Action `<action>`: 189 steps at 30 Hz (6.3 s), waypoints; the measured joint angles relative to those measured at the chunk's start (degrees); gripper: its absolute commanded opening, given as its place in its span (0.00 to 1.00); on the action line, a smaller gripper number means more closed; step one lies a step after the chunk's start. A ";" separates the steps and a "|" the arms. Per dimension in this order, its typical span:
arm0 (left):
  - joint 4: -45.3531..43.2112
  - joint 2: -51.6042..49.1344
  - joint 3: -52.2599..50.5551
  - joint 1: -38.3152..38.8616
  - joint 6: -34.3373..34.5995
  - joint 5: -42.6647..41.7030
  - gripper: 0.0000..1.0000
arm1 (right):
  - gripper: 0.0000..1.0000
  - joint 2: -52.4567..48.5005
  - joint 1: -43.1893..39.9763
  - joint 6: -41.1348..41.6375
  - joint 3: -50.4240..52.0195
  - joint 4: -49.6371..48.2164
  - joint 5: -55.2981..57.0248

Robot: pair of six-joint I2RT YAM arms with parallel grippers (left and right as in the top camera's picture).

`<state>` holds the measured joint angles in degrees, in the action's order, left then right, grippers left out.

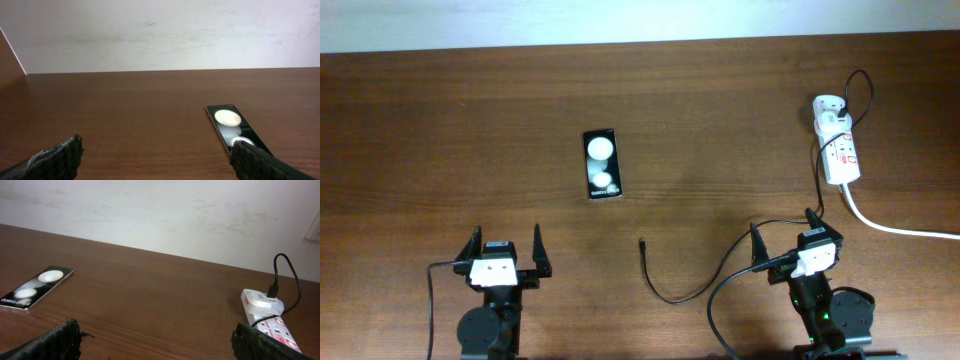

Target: Plug charger to phone and switch on socket

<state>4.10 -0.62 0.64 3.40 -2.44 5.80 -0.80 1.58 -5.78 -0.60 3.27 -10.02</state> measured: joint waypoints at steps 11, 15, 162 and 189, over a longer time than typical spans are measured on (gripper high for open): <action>0.00 0.00 0.00 0.00 0.00 0.00 0.99 | 0.99 0.00 0.00 -0.02 0.00 0.00 0.02; 0.00 0.00 0.00 0.00 -0.02 0.00 0.99 | 0.99 0.00 0.00 0.00 0.00 0.00 0.02; 41.48 -126.66 93.85 15.91 26.71 -4.63 0.94 | 0.99 0.00 0.00 0.00 0.00 0.04 0.02; 39.80 -126.77 93.88 18.73 26.51 -3.45 0.98 | 0.99 0.00 0.00 -0.02 0.00 0.04 0.02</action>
<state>43.90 -127.39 94.52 22.13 24.08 2.35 -0.80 1.58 -5.80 -0.60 3.31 -10.00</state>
